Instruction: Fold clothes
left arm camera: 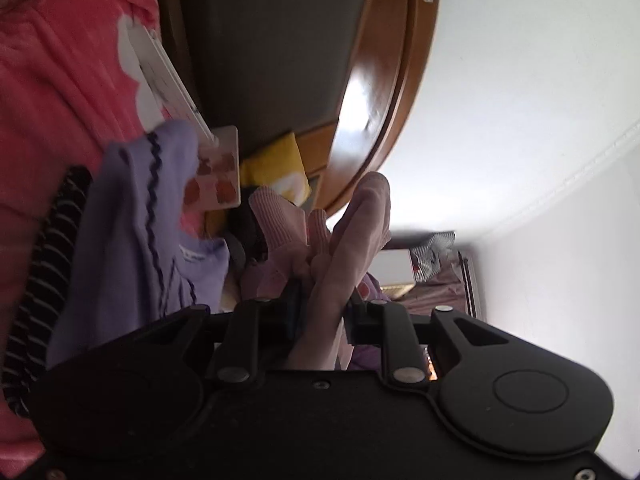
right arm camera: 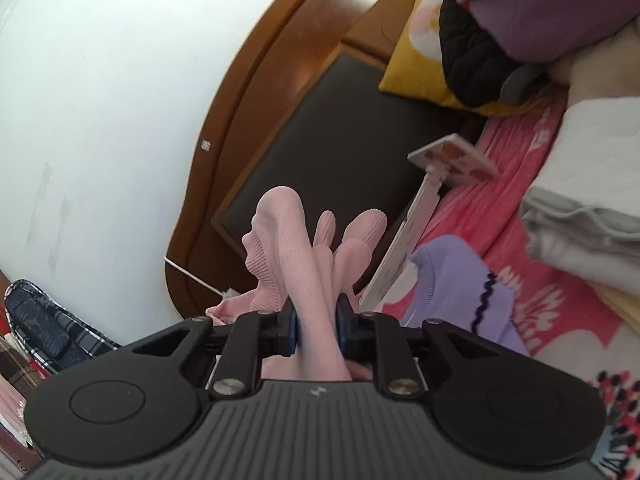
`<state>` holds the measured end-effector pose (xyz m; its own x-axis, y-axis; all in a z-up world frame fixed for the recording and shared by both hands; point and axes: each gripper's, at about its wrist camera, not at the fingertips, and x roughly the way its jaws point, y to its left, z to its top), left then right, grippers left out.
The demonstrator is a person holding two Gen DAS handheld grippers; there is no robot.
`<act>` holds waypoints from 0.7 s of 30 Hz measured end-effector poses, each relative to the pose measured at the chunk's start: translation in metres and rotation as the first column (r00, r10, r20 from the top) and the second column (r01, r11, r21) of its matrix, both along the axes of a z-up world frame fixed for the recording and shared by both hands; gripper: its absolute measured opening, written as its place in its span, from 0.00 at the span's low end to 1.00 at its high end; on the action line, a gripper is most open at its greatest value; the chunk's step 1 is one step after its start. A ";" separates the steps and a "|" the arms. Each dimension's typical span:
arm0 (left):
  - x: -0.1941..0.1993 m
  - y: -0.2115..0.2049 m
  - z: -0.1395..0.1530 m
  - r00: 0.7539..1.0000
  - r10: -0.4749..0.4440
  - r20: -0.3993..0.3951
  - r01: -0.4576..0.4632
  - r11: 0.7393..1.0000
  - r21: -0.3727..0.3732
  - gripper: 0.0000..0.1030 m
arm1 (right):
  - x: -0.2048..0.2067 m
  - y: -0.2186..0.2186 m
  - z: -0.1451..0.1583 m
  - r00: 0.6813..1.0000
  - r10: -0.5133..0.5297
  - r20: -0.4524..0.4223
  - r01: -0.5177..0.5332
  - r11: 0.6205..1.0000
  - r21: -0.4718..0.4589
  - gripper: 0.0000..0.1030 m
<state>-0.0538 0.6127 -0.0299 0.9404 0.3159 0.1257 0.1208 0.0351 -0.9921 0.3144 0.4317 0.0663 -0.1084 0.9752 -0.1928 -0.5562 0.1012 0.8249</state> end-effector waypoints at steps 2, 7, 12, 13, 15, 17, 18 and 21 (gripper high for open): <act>0.004 0.006 -0.010 0.999 0.009 -0.032 -0.010 1.000 -0.029 0.19 | 0.007 0.010 -0.008 1.000 -0.003 -0.018 0.002 1.000 -0.029 0.20; 0.009 0.012 -0.017 0.916 0.094 -0.390 -0.072 0.995 0.070 0.27 | 0.004 0.029 -0.031 0.975 -0.106 0.198 0.171 0.921 -0.350 0.35; -0.007 0.004 0.033 0.861 0.323 -0.394 -0.163 0.907 0.388 0.44 | -0.026 0.003 0.004 0.888 -0.170 0.428 0.269 0.946 -0.183 0.40; -0.005 0.004 0.038 0.862 0.327 -0.387 -0.151 0.894 0.421 0.44 | -0.036 0.002 0.015 0.830 -0.184 0.527 0.304 0.940 -0.152 0.42; 0.008 0.004 0.046 0.863 0.331 -0.381 -0.093 0.847 0.524 0.44 | -0.050 0.010 0.031 0.746 -0.162 0.646 0.302 0.947 -0.112 0.42; 0.024 0.003 0.053 0.860 0.340 -0.380 -0.031 0.779 0.627 0.44 | -0.055 0.022 0.037 0.745 -0.102 0.659 0.220 0.970 -0.099 0.40; 0.037 0.002 0.055 0.865 0.321 -0.387 0.014 0.755 0.656 0.44 | -0.057 0.029 0.038 0.744 -0.069 0.664 0.184 0.977 -0.104 0.39; 0.063 0.011 0.042 0.799 0.314 -0.512 0.120 0.752 0.648 0.44 | -0.055 0.060 0.022 0.741 0.056 0.669 0.142 0.961 -0.238 0.38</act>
<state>0.0093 0.6239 0.0120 0.8637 0.4600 -0.2060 -0.4832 0.6394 -0.5981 0.2593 0.4915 0.0880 0.1850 0.8785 -0.4405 -0.9391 0.2900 0.1841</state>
